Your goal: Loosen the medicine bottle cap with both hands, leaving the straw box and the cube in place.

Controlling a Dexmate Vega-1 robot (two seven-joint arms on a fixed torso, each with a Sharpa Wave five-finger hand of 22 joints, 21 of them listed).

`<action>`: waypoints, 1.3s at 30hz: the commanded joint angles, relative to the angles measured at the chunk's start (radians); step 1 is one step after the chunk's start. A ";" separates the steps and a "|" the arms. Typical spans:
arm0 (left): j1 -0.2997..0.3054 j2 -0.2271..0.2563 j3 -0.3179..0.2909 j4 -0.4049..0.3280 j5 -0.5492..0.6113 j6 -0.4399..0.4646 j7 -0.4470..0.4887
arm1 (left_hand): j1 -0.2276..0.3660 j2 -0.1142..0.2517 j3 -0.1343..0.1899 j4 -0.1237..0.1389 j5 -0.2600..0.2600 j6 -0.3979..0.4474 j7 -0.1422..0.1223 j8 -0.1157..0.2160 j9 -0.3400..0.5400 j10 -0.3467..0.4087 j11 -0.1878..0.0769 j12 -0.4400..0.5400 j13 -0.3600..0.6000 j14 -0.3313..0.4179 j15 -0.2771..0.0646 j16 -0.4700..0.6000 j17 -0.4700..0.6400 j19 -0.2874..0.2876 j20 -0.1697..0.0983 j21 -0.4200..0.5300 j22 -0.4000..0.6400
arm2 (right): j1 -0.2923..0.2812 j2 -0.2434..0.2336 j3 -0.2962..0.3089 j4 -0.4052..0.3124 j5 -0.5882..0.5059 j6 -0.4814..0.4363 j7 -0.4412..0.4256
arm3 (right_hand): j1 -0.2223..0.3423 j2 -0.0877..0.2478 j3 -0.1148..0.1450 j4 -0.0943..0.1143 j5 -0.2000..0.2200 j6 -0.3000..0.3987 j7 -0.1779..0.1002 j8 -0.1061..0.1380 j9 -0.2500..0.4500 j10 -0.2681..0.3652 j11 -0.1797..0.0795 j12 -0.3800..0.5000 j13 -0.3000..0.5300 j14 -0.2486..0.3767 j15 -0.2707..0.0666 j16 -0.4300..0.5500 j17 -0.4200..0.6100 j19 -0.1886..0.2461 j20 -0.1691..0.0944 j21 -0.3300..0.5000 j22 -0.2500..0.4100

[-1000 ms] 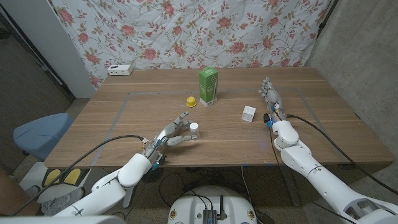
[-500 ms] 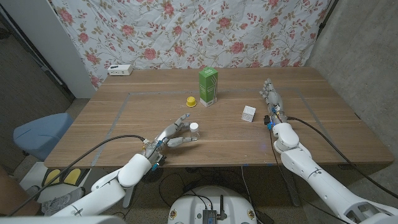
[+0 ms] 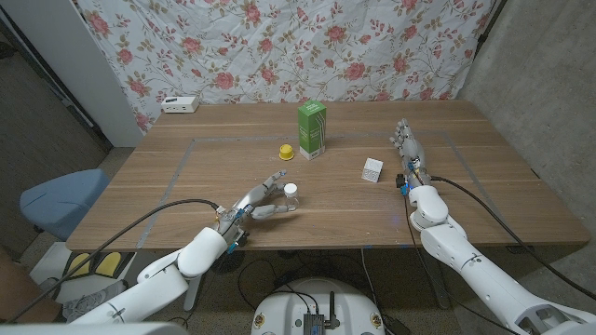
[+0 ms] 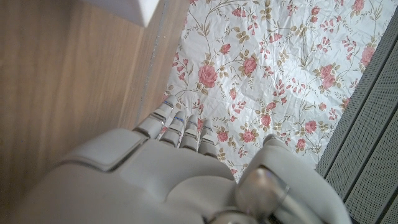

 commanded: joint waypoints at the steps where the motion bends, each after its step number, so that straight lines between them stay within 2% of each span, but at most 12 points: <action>1: -0.002 0.010 0.009 -0.007 0.005 0.028 -0.008 | 0.020 0.002 0.008 0.001 -0.008 0.017 -0.003 0.008 0.004 0.018 -0.006 0.001 0.002 0.013 -0.141 0.001 -0.001 0.012 -0.077 0.001 0.002 | 0.009 -0.005 -0.003 0.013 0.012 -0.006 0.025 | -0.003 0.001 0.004 -0.004 0.003 0.006 0.007 0.003 0.003 0.008 0.003 0.005 0.001 -0.001 -0.003 0.002 0.001 0.005 -0.046 0.003 0.002; 17: -0.013 -0.003 0.020 0.003 0.038 0.018 0.023 | 0.052 0.020 0.018 0.002 -0.039 0.053 0.010 0.011 0.004 0.063 -0.017 0.007 0.002 0.043 -0.154 0.003 0.000 0.037 -0.090 0.005 0.002 | 0.015 -0.003 -0.005 0.022 0.015 -0.003 0.033 | -0.006 0.002 0.003 -0.003 0.004 0.009 0.009 0.003 0.003 0.007 0.003 0.005 0.001 -0.001 -0.005 0.002 0.001 0.005 -0.048 0.003 0.002; 27: -0.012 -0.011 0.025 -0.001 0.053 0.023 0.040 | 0.068 0.038 0.026 0.005 -0.059 0.083 0.028 0.014 0.004 0.099 -0.021 0.011 0.002 0.067 -0.157 0.005 0.001 0.051 -0.097 0.006 0.002 | 0.010 -0.005 -0.005 0.023 0.017 0.000 0.033 | -0.007 0.003 0.003 -0.003 0.005 0.011 0.008 0.003 0.003 0.008 0.001 0.005 0.001 -0.001 -0.005 0.002 0.001 0.006 -0.048 0.003 0.002; 30: -0.014 -0.017 0.026 -0.002 0.058 0.033 0.047 | 0.075 0.042 0.028 0.005 -0.065 0.095 0.035 0.015 0.004 0.109 -0.023 0.012 0.002 0.073 -0.159 0.004 0.001 0.052 -0.100 0.005 0.002 | 0.009 -0.004 -0.004 0.024 0.019 0.001 0.033 | -0.008 0.003 0.003 -0.003 0.005 0.011 0.007 0.003 0.003 0.008 0.003 0.005 0.001 -0.001 -0.005 0.002 0.001 0.006 -0.048 0.003 0.002; 33: -0.027 -0.024 0.033 0.017 0.060 0.013 0.045 | 0.082 0.046 0.029 0.006 -0.074 0.111 0.047 0.016 0.004 0.130 -0.020 0.014 0.002 0.086 -0.160 0.004 0.001 0.055 -0.117 0.003 0.002 | 0.007 -0.005 -0.003 0.024 0.018 0.001 0.032 | -0.008 0.003 0.002 -0.003 0.006 0.011 0.006 0.003 0.003 0.008 0.001 0.004 0.001 0.000 -0.005 0.003 0.001 0.006 -0.048 0.003 0.002; 39: -0.034 -0.036 0.038 0.026 0.070 0.013 0.056 | 0.094 0.056 0.032 0.007 -0.085 0.139 0.082 0.016 0.004 0.158 -0.020 0.015 0.001 0.112 -0.162 0.006 0.002 0.067 -0.125 0.004 0.002 | 0.003 -0.009 0.000 0.021 0.017 0.003 0.029 | -0.009 0.003 0.002 -0.003 0.006 0.012 0.006 0.002 0.003 0.008 0.003 0.004 0.001 -0.001 -0.006 0.002 0.001 0.007 -0.047 0.003 0.002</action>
